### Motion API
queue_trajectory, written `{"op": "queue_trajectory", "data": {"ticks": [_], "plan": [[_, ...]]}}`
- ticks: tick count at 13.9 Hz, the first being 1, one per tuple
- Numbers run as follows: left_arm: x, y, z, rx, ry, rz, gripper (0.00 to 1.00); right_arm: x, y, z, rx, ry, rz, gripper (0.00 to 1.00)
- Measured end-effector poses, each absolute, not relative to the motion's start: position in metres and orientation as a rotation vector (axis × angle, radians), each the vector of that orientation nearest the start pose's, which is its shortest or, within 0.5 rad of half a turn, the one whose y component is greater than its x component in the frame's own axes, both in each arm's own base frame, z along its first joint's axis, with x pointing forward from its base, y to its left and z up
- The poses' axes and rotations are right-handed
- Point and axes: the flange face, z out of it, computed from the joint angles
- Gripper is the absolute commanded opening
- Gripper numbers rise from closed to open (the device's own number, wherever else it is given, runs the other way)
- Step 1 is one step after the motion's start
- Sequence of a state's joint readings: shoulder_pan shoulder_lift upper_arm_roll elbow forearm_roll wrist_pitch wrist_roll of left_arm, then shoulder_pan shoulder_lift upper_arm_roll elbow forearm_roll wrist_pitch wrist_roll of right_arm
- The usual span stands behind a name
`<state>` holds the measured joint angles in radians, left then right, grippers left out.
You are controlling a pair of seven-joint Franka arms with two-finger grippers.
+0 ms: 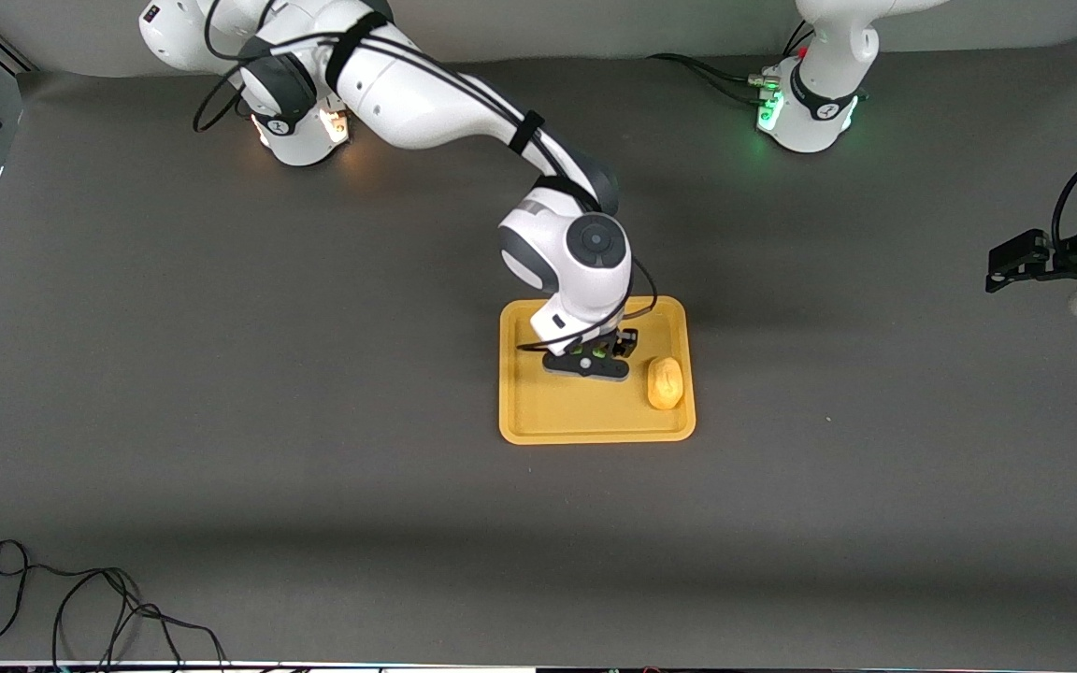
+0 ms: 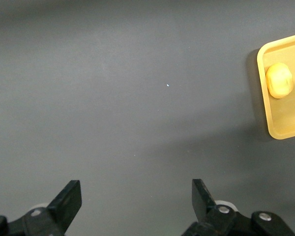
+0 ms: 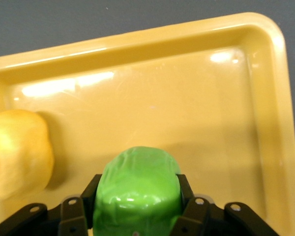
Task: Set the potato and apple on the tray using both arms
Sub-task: 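Lower the apple onto the tray beside the potato with the right gripper, then open the right gripper and lift it away from the apple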
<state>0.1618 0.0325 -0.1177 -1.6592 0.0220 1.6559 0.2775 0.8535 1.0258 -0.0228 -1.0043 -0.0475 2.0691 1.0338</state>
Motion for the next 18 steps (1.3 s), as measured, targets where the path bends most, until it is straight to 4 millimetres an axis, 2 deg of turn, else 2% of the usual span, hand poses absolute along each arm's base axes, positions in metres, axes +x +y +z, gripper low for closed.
{"op": "queue_trajectory", "data": {"ticks": [2, 3, 4, 7, 9, 11, 14, 16, 18], "plan": [[0.568, 0.028, 0.571, -3.112, 0.334, 0.064, 1.0, 0.527, 0.583, 0.205, -3.132, 0.253, -0.135, 0.5], [0.569, 0.027, 0.57, -3.114, 0.318, 0.064, 1.0, 0.527, 0.584, 0.196, -3.129, 0.248, -0.144, 0.8], [0.57, 0.027, 0.569, -3.115, 0.312, 0.066, 1.0, 0.528, 0.584, 0.193, -3.126, 0.246, -0.15, 1.0], [0.571, 0.026, 0.566, -3.117, 0.307, 0.078, 1.0, 0.534, 0.585, 0.203, -3.112, 0.252, -0.176, 1.0], [0.572, 0.025, 0.564, -3.119, 0.299, 0.084, 1.0, 0.54, 0.584, 0.225, -3.107, 0.265, -0.188, 1.0], [0.573, 0.023, 0.563, -3.12, 0.293, 0.087, 1.0, 0.544, 0.579, 0.272, -3.12, 0.287, -0.18, 1.0], [0.573, 0.021, 0.563, -3.119, 0.296, 0.087, 1.0, 0.545, 0.56, 0.379, -3.12, 0.334, -0.18, 1.0], [0.573, 0.02, 0.564, -3.12, 0.292, 0.087, 1.0, 0.548, 0.527, 0.44, -3.153, 0.353, -0.147, 1.0], [0.573, 0.019, 0.565, -3.123, 0.249, 0.088, 1.0, 0.561, 0.475, 0.486, -3.198, 0.299, -0.104, 1.0]]}}
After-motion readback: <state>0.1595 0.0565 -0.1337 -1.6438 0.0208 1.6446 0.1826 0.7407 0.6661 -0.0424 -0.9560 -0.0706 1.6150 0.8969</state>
